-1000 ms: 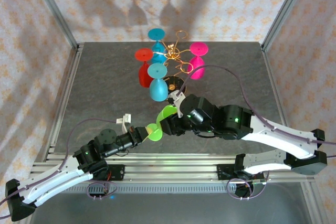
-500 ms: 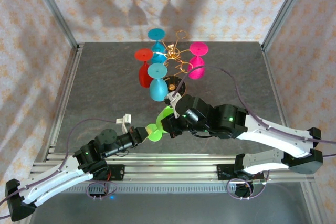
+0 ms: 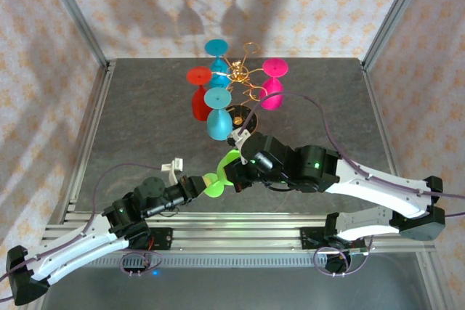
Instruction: Take the wine glass off the wine glass rack
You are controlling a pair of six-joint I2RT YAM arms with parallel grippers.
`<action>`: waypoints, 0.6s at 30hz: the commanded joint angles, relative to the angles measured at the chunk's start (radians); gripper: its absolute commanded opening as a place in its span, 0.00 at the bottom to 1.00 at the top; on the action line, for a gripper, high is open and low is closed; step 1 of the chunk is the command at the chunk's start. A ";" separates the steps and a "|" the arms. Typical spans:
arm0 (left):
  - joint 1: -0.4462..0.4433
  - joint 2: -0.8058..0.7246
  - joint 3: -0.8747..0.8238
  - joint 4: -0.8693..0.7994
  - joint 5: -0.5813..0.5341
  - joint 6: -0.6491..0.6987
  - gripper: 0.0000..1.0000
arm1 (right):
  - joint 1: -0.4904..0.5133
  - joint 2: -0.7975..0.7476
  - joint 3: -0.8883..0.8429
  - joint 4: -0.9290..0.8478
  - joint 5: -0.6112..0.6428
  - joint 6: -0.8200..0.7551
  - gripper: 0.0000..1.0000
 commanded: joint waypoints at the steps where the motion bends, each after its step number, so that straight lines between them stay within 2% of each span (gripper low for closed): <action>1: 0.002 -0.003 0.051 0.021 -0.032 0.021 0.23 | -0.002 -0.005 -0.027 -0.006 0.034 0.018 0.00; 3: 0.004 -0.004 0.053 0.019 -0.036 0.022 0.31 | -0.002 -0.004 -0.034 -0.001 0.035 0.023 0.00; 8: 0.003 -0.003 0.055 0.009 -0.040 0.022 0.42 | -0.002 -0.003 -0.054 0.018 0.044 0.038 0.00; 13: 0.004 0.002 0.056 -0.001 -0.044 0.020 0.59 | -0.002 -0.001 -0.068 0.030 0.051 0.051 0.00; 18: 0.004 0.006 0.059 -0.016 -0.050 0.022 0.68 | -0.003 0.003 -0.072 0.019 0.081 0.058 0.00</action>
